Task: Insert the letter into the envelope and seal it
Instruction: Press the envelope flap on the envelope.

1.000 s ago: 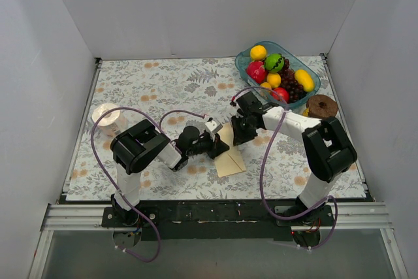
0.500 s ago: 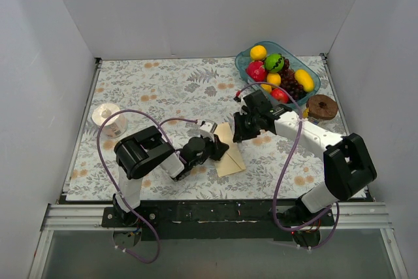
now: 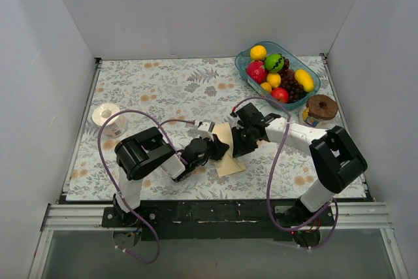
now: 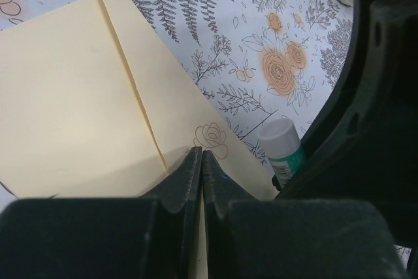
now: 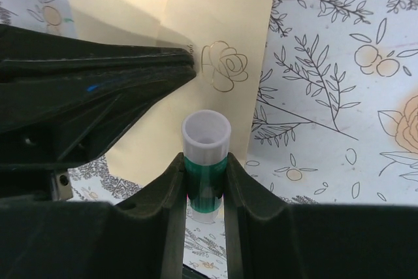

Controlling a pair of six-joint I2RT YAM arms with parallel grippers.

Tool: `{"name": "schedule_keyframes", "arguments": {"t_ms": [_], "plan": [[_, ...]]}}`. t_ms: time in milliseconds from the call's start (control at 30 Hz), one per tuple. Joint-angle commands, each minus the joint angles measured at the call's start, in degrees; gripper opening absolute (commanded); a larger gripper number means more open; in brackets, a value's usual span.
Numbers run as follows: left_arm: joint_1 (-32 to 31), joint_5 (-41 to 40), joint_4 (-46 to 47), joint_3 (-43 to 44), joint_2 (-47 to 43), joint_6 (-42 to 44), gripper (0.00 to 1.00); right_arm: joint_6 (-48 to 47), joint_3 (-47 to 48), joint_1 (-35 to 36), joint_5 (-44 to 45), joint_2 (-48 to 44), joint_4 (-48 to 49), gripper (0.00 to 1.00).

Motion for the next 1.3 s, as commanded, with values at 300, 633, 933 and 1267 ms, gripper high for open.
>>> {"name": "schedule_keyframes", "arguments": {"t_ms": [300, 633, 933, 1267], "plan": [[0.3, -2.7, -10.3, -2.0, 1.1, 0.3, 0.0, 2.0, -2.6, 3.5, 5.4, 4.7, 1.6, 0.01], [0.2, -2.2, -11.0, -1.0, 2.3, -0.1, 0.0, 2.0, -0.9, 3.8, 4.7, -0.3, -2.4, 0.01], [0.2, -2.2, -10.8, -0.9, 2.6, -0.6, 0.0, 1.9, -1.3, 3.9, 3.7, -3.4, -4.3, 0.01], [0.2, -2.2, -11.6, -0.4, 2.1, -0.4, 0.0, 1.7, -6.3, 4.1, 2.5, 1.4, 0.3, 0.01]]}}
